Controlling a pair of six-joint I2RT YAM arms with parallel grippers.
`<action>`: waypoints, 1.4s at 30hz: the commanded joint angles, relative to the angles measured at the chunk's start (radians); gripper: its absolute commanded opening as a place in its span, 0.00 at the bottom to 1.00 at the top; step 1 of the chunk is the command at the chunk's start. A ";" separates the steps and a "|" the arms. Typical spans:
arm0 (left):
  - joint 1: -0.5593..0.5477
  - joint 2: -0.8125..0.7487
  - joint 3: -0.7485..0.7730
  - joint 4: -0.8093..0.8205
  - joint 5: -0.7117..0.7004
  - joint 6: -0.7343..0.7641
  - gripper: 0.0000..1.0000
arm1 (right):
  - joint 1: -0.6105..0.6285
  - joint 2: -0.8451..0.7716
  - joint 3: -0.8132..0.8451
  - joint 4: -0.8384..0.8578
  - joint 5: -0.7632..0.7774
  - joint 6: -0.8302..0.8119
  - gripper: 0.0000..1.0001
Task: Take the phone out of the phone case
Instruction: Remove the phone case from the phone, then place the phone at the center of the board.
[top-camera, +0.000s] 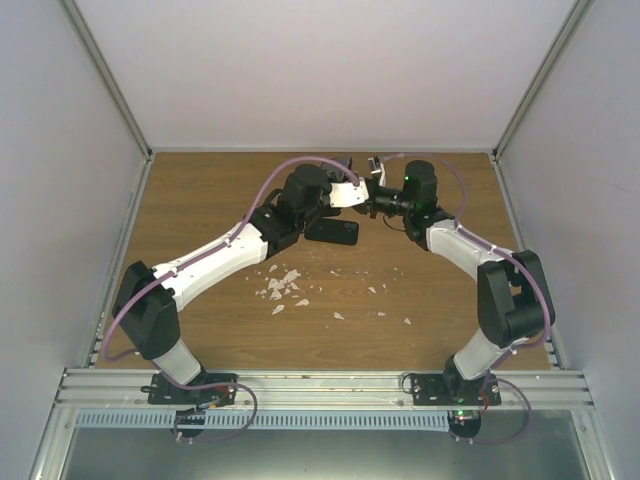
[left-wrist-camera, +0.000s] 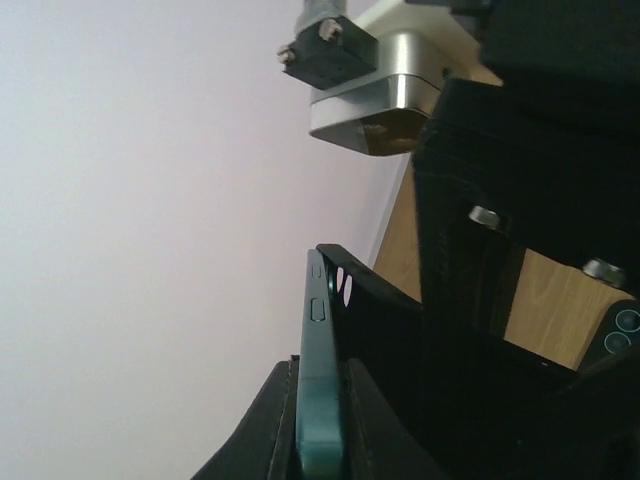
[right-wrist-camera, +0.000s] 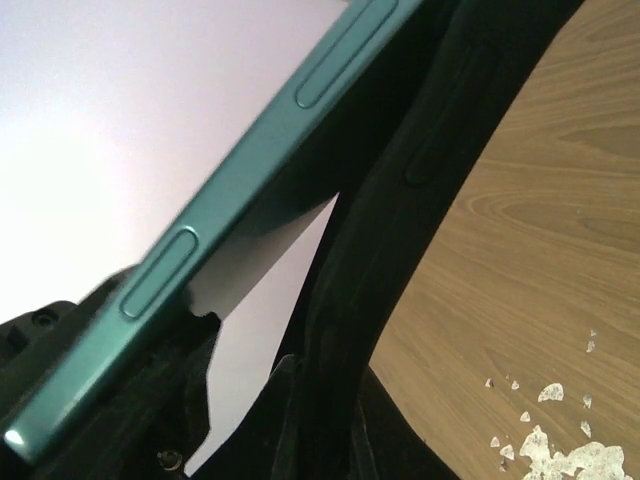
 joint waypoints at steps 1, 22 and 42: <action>0.015 -0.022 0.095 -0.052 0.010 -0.075 0.00 | 0.005 -0.049 0.025 0.046 -0.045 -0.076 0.00; 0.039 -0.197 0.136 -0.257 0.073 -0.279 0.00 | -0.037 -0.036 -0.009 -0.095 0.036 -0.271 0.01; 0.178 -0.278 -0.285 -0.047 0.107 -0.137 0.00 | -0.139 -0.088 -0.051 -0.297 0.040 -0.498 0.00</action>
